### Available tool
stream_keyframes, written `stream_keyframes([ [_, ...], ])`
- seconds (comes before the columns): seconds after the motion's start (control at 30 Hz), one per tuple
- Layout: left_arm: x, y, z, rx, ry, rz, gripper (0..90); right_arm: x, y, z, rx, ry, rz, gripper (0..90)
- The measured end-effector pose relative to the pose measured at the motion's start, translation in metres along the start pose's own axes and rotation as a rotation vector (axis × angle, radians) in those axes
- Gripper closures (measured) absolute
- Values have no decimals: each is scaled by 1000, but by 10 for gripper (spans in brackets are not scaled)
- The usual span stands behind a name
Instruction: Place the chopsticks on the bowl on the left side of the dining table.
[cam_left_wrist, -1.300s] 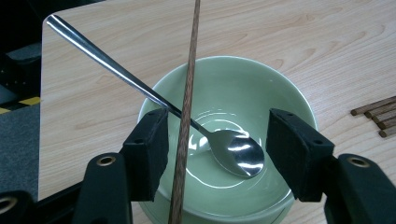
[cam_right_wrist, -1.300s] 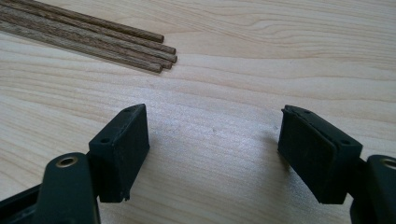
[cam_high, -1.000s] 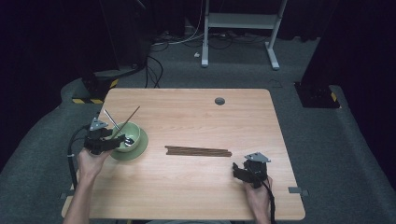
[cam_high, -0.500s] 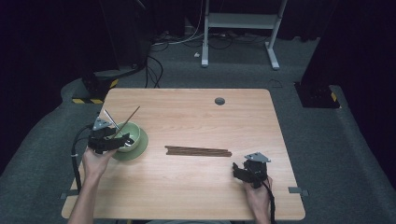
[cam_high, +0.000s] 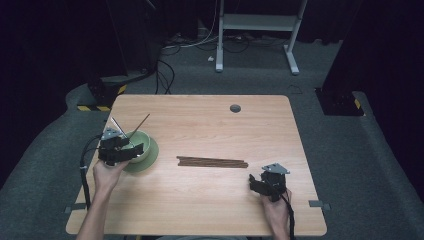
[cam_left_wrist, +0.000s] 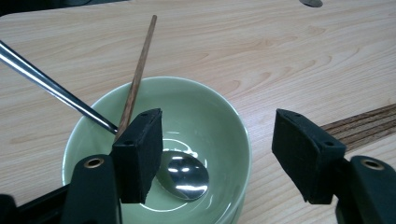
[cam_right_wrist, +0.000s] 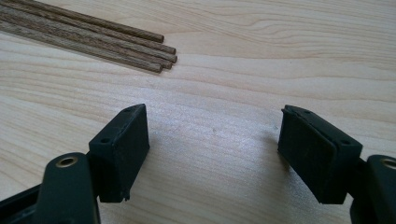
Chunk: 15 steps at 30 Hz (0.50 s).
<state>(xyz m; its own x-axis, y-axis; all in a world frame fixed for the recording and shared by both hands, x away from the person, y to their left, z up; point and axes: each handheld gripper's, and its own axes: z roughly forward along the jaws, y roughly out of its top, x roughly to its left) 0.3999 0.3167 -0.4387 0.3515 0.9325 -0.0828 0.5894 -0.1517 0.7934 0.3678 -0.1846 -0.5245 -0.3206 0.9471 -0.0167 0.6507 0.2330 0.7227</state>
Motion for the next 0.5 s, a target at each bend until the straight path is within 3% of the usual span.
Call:
stream_keyframes([
  [0.5,-12,-1,5,-8,-50,7,313,0,0,0,2,3,-1,241],
])
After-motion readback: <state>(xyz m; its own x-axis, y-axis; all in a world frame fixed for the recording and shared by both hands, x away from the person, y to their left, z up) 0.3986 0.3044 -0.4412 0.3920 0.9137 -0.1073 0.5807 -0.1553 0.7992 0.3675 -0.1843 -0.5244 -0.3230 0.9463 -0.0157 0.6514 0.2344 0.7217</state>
